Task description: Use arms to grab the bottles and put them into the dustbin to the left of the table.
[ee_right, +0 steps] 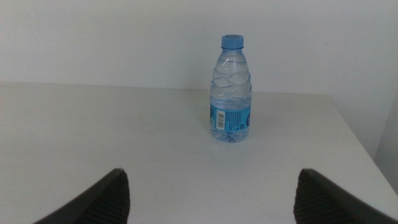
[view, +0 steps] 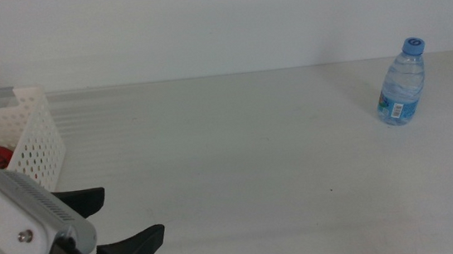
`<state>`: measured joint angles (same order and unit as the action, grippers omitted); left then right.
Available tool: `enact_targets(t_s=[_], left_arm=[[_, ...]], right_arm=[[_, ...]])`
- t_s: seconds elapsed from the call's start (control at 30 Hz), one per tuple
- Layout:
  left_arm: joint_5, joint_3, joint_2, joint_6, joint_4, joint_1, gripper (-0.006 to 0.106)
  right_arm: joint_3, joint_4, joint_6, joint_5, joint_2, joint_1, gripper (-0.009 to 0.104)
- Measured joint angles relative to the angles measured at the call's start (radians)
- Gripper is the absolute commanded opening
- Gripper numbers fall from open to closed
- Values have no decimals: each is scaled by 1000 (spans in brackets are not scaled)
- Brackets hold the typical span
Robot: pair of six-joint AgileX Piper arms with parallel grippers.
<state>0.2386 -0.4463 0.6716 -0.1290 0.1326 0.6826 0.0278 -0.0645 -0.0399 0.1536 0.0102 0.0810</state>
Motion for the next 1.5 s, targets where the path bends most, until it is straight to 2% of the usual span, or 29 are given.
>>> enact_targets(t_s=[0.17, 0.37, 0.57, 0.67, 1.07, 1.33, 1.5], left_arm=[[0, 0, 0, 0, 0, 0, 90], [1, 0, 0, 0, 0, 0, 90], [1, 0, 0, 0, 0, 0, 90], [1, 0, 0, 0, 0, 0, 90], [1, 0, 0, 0, 0, 0, 90], [2, 0, 0, 0, 0, 0, 90], [2, 0, 0, 0, 0, 0, 90]], right_arm=[[-58, 0, 0, 7, -70, 0, 77], [-197, 0, 0, 5, -286, 0, 77], [-319, 36, 0, -4, -544, 0, 77], [-340, 50, 0, -59, -664, 0, 77], [-345, 57, 0, -460, -1009, 0, 77], [-322, 57, -20, -846, -1255, 0, 77], [-322, 59, -15, -1005, -1400, 0, 77]])
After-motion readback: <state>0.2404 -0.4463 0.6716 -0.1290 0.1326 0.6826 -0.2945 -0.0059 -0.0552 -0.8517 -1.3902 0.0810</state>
